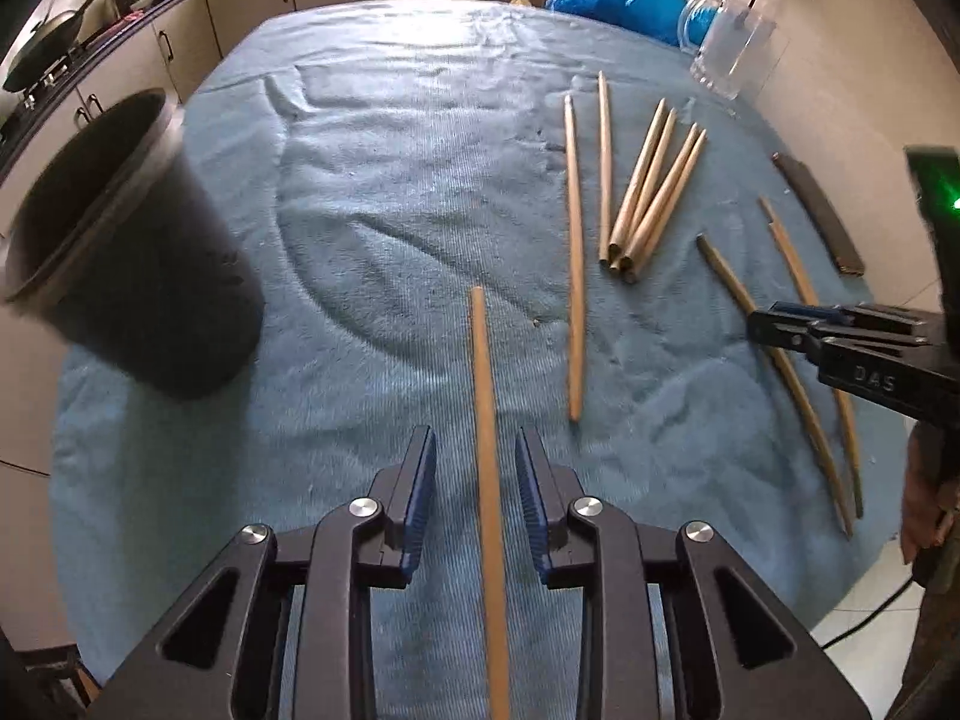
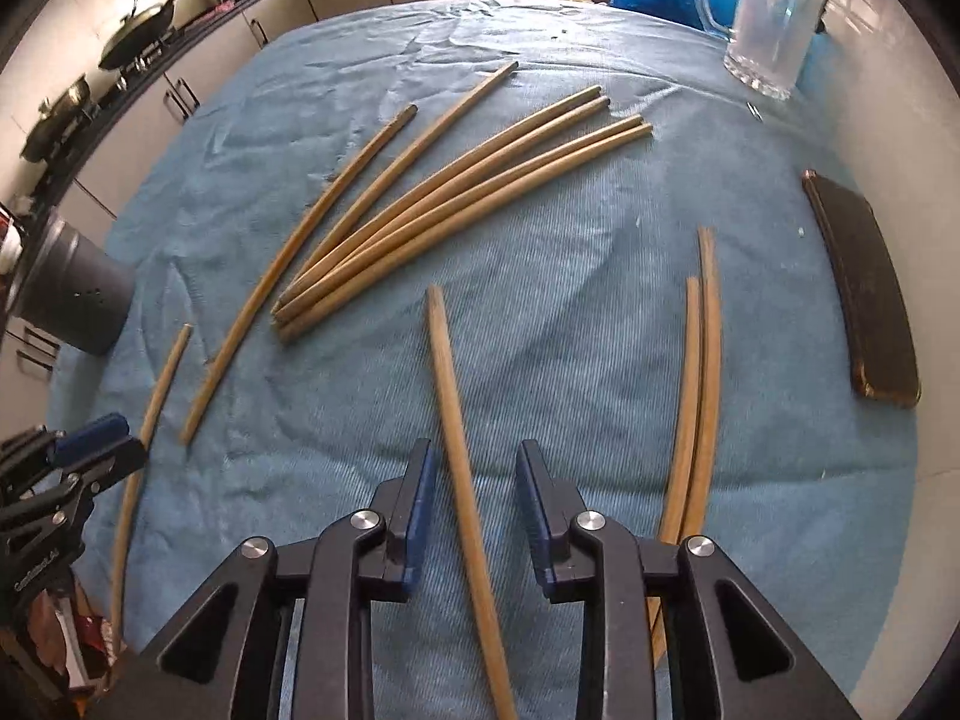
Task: Organize utensils
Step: 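Lift the chopsticks with both tools and carry them toward the black holder, then lower the chopsticks into the black holder and open both tools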
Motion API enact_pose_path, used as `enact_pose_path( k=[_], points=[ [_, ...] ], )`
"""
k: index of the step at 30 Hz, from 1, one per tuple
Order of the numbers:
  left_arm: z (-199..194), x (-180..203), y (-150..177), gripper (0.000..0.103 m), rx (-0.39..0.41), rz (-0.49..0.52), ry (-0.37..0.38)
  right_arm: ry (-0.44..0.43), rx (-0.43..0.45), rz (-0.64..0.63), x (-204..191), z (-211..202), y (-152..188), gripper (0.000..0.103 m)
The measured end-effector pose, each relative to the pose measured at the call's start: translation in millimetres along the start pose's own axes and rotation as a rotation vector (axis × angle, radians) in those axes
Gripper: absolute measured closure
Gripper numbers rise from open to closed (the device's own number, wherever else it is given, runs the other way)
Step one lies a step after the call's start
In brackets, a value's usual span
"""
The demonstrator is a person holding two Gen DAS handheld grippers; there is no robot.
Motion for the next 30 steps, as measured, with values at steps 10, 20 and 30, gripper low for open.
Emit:
enact_pose_path(
  k=[10, 20, 30],
  points=[
    [9.7, 2.6, -17.7, 0.077, -0.023, 0.01, 0.009, 0.082, -0.045, -0.107, -17.1, 8.6, -20.1, 0.077],
    [-30.5, 16.1, -9.9, 0.097, 0.116, -0.002, 0.158, -0.005, 0.074, -0.065, -30.9, -15.5, -24.5, 0.095],
    [-131.6, 34.5, 5.1, 0.097, 0.381, 0.038, 0.256, -0.145, 0.352, -0.004, -47.6, -113.7, -8.8, 0.095]
  ],
)
Point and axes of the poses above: each gripper's, at about its wrist camera, not at the fingertips, and z roughly the way its jaws point, x to its right, y to its underside, the point moved 8 cm from there along z, roughly the way its jaws point, and after that the axes turned 8 degrees about y, right-handed, at the moved point
